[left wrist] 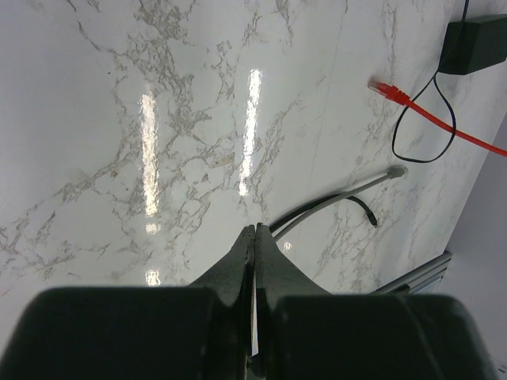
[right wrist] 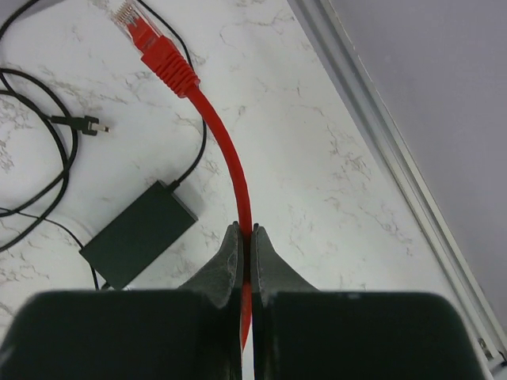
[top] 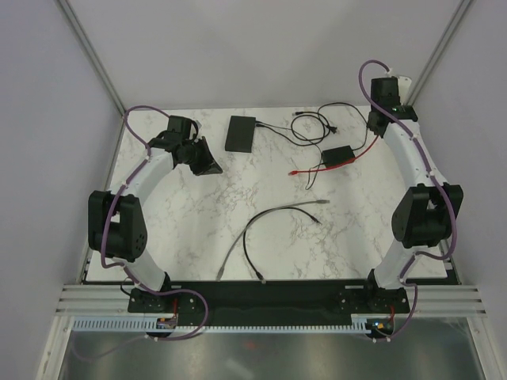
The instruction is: Pull the plug from the switch port
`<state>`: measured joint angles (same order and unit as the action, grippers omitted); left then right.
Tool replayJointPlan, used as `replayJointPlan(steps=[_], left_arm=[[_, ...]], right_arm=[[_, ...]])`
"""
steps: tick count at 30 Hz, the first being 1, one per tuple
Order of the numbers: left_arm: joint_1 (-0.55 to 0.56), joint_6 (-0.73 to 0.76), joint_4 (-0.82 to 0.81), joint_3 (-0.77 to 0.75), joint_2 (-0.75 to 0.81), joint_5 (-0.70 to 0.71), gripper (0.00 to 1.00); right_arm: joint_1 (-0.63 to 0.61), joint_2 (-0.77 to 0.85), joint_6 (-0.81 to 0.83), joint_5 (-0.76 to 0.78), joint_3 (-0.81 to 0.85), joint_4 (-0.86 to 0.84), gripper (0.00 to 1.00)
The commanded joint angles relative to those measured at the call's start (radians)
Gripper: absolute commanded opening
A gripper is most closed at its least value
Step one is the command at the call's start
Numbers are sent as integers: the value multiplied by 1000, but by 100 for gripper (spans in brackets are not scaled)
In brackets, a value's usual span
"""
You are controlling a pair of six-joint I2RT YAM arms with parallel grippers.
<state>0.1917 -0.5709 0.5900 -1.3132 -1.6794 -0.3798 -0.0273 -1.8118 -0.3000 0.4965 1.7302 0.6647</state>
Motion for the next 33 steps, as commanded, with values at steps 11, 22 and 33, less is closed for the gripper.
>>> replayJointPlan(steps=[11,22,33], left_arm=[[-3,40,-9,-11,21,-22,2],[-1,40,-9,-9,24,-22,2],[-3,40,-9,-11,43,-22,2]], right_arm=[[20,144,19,51,18,171,0],[23,175,15,128,256,236,0],[15,293,-102,-719,225,339,0]])
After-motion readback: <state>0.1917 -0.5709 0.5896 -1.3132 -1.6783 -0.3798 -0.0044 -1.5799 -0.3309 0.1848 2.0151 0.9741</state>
